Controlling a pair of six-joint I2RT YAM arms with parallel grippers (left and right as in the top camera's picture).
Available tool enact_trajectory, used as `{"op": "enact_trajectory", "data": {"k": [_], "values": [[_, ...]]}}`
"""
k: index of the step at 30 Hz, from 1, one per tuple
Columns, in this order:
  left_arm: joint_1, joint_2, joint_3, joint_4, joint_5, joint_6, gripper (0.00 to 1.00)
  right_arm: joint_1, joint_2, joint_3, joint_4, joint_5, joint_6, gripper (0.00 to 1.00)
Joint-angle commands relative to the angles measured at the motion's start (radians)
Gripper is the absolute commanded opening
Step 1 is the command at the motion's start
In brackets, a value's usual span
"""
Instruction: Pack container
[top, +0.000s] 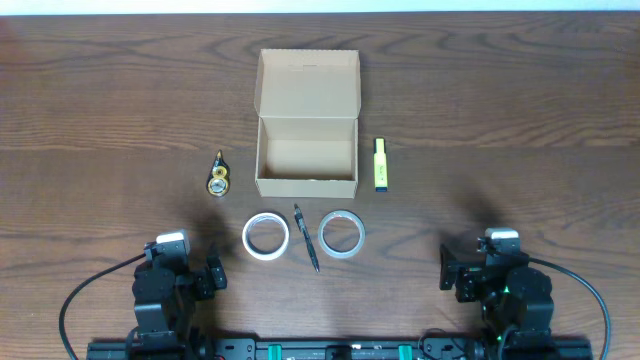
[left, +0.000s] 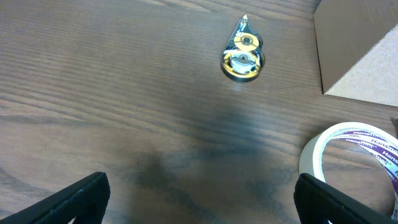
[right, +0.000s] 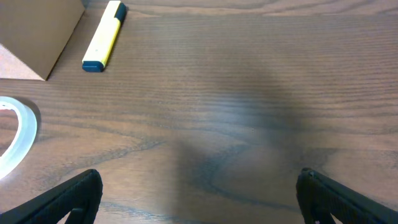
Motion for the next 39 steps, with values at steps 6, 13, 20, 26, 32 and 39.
{"op": "enact_trajectory", "data": {"k": [6, 13, 20, 26, 32, 39], "values": [[-0.004, -0.004, -0.018, -0.005, -0.007, 0.011, 0.96, -0.015, -0.009, -0.01, -0.001, 0.006, 0.013, 0.99], [-0.004, -0.004, -0.018, -0.005, -0.007, 0.011, 0.95, -0.015, -0.003, -0.003, 0.0, 0.006, 0.013, 0.99], [-0.004, -0.004, -0.018, -0.005, -0.007, 0.011, 0.95, -0.015, 0.227, 0.157, -0.004, 0.006, 0.013, 0.99], [-0.004, -0.004, -0.018, -0.005, -0.007, 0.011, 0.95, -0.015, 0.501, 0.36, -0.005, -0.043, 0.013, 0.99], [-0.004, -0.004, -0.018, -0.005, -0.007, 0.011, 0.95, -0.015, 0.741, 0.548, -0.01, -0.157, 0.014, 0.99], [-0.004, -0.004, -0.018, -0.005, -0.007, 0.011, 0.95, 0.002, 1.099, 0.837, -0.164, -0.225, 0.059, 0.99]]}}
